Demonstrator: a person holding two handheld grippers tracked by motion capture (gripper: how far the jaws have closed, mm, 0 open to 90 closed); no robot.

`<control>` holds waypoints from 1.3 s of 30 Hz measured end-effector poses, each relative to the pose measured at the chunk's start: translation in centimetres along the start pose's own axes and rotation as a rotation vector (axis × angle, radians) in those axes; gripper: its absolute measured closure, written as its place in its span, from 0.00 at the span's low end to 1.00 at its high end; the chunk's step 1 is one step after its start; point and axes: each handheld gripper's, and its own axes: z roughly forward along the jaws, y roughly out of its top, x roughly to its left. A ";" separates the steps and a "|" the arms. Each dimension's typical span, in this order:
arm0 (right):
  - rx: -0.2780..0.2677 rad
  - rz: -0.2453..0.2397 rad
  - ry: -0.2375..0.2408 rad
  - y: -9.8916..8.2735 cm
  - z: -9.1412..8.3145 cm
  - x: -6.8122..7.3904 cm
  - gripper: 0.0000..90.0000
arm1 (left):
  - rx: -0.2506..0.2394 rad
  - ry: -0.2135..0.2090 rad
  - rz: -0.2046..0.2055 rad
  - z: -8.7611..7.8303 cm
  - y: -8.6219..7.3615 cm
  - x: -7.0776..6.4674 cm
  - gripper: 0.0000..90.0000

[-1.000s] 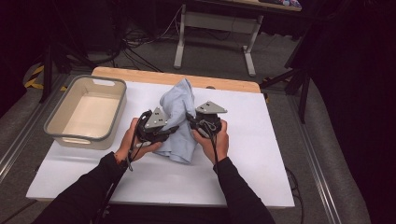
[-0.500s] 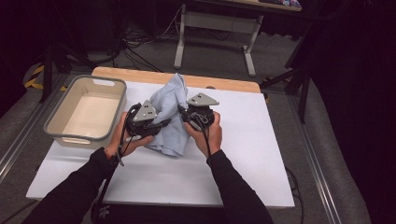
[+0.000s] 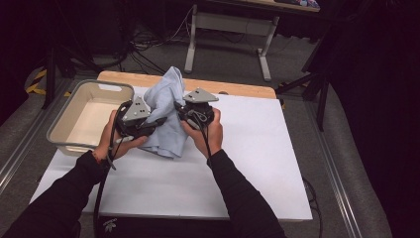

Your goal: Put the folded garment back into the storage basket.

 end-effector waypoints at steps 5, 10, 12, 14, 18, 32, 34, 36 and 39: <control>-0.018 -0.006 0.017 0.9 1.1 0.8 0.82 | 0.005 0.024 0.003 -1.1 -0.3 1.1 0.79; -0.035 -0.010 0.035 1.8 2.3 1.6 0.82 | 0.006 0.045 -0.002 -2.1 -0.5 2.1 0.79; -0.041 -0.012 0.040 2.2 2.6 2.0 0.82 | 0.008 0.050 -0.001 -2.4 -0.5 2.3 0.79; -0.043 -0.021 0.049 2.8 3.0 2.4 0.82 | 0.015 0.067 0.004 -3.2 -0.6 2.7 0.79; -0.046 -0.040 0.053 3.4 3.5 3.0 0.82 | 0.007 0.084 -0.006 -3.9 -0.9 3.2 0.79; -0.054 -0.039 0.079 5.1 5.3 5.2 0.82 | 0.006 0.113 -0.010 -6.2 -1.9 4.6 0.79; -0.051 -0.046 0.082 5.2 5.6 5.6 0.82 | 0.009 0.116 -0.011 -6.5 -2.3 4.9 0.79; -0.047 -0.049 0.088 5.4 6.0 5.9 0.82 | 0.011 0.121 -0.010 -6.8 -2.5 5.1 0.79; -0.049 -0.053 0.093 5.7 6.5 6.4 0.82 | 0.008 0.120 -0.010 -7.2 -3.0 5.7 0.79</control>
